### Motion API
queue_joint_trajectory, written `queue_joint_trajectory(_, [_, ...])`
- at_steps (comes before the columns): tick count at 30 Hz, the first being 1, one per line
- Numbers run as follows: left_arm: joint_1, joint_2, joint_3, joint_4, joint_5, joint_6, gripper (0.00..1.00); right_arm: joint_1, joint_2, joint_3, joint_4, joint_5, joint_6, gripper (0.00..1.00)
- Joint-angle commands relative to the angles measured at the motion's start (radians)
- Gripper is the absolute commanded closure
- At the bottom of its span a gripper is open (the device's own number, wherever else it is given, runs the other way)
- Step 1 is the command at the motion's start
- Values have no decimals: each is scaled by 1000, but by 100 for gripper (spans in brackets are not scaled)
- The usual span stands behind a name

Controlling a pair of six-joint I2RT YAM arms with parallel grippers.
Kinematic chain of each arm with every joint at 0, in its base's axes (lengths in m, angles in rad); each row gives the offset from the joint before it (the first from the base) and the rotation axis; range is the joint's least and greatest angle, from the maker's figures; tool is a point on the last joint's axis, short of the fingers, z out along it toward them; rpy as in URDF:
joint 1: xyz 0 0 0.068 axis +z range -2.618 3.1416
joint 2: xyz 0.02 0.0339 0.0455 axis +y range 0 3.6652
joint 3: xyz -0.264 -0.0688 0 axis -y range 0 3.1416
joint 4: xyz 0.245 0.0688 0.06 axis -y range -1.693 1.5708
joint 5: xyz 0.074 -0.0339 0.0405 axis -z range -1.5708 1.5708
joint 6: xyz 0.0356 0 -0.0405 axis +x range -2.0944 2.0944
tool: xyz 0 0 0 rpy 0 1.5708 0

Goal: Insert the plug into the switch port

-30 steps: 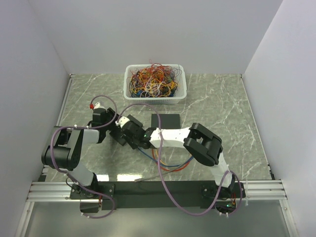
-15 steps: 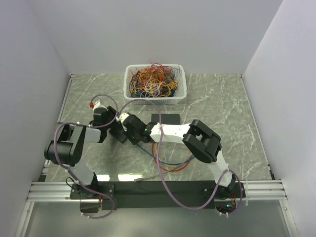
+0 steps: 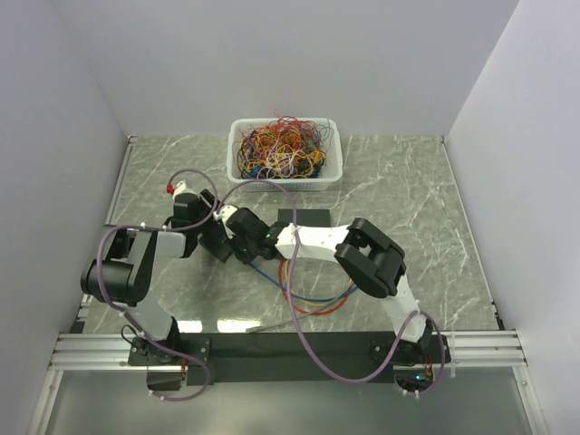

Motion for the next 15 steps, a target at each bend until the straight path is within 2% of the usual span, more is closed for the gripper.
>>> queue_joint_trajectory(1, [-73,14,-44,-365,144,-44,30,-13,5,80,409,3,27,100])
queue_joint_trajectory(3, [-62,-18,-35,-390,134,-33,25,-13,-1,64,400,12,31,94])
queue_joint_trajectory(4, [-59,-30,-35,-398,134,-35,23,-11,-7,51,403,12,31,85])
queue_joint_trajectory(6, [-50,-58,-34,-411,129,-36,16,-11,-27,18,415,9,37,76])
queue_joint_trajectory(7, [-47,-64,-29,-424,123,-36,14,-11,-32,11,417,15,37,69])
queue_joint_trajectory(13, [-13,-127,32,-539,63,0,2,-8,-48,10,376,43,36,50])
queue_joint_trajectory(15, [14,-164,51,-597,37,25,1,-7,-62,-1,374,42,39,47])
